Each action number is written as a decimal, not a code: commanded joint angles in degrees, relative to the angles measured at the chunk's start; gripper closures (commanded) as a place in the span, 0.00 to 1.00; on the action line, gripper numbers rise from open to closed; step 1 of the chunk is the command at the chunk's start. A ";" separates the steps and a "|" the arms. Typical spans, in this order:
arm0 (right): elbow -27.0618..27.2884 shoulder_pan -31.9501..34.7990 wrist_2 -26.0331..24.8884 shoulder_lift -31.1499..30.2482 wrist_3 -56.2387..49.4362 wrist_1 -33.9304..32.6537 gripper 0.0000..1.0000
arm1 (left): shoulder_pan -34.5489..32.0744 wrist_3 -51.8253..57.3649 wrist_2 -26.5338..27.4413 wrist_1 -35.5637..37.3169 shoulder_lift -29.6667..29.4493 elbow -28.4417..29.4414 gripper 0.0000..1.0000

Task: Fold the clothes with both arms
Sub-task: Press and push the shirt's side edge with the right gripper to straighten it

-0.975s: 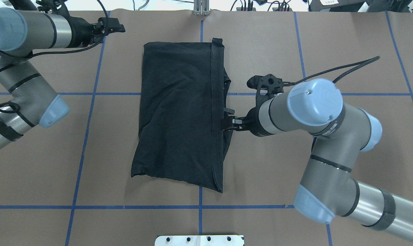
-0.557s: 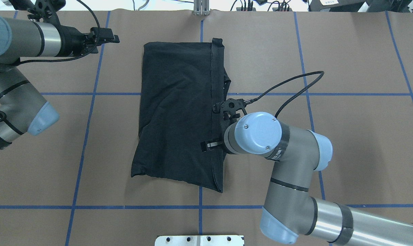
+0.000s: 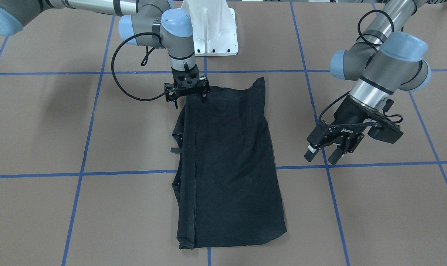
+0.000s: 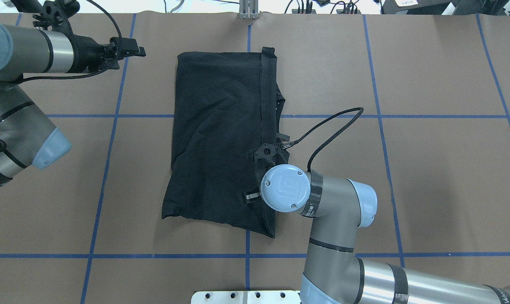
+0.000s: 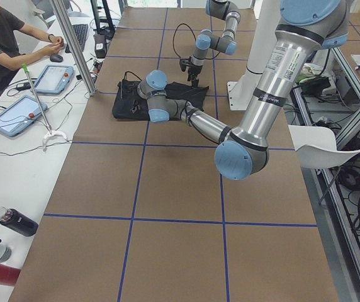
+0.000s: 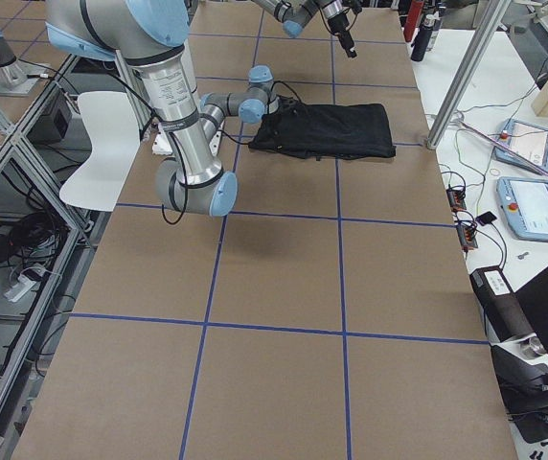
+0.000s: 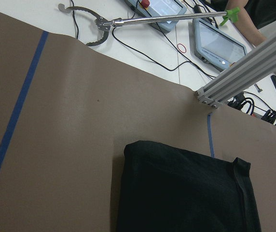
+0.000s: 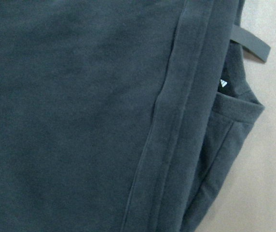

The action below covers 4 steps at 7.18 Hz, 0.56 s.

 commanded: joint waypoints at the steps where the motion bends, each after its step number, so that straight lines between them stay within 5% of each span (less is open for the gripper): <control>1: -0.07 -0.32 0.10 -0.50 -0.24 -1.34 0.19 | 0.12 0.00 -1.03 -0.14 0.01 0.21 0.00; 2: 0.10 -0.32 0.28 -0.68 -0.25 -1.95 0.32 | 0.12 0.00 -1.04 -0.14 0.01 0.21 0.00; 4: 1.33 0.20 0.71 -1.29 -0.77 -3.71 0.73 | 0.20 0.00 -1.12 -0.14 -0.08 0.21 0.00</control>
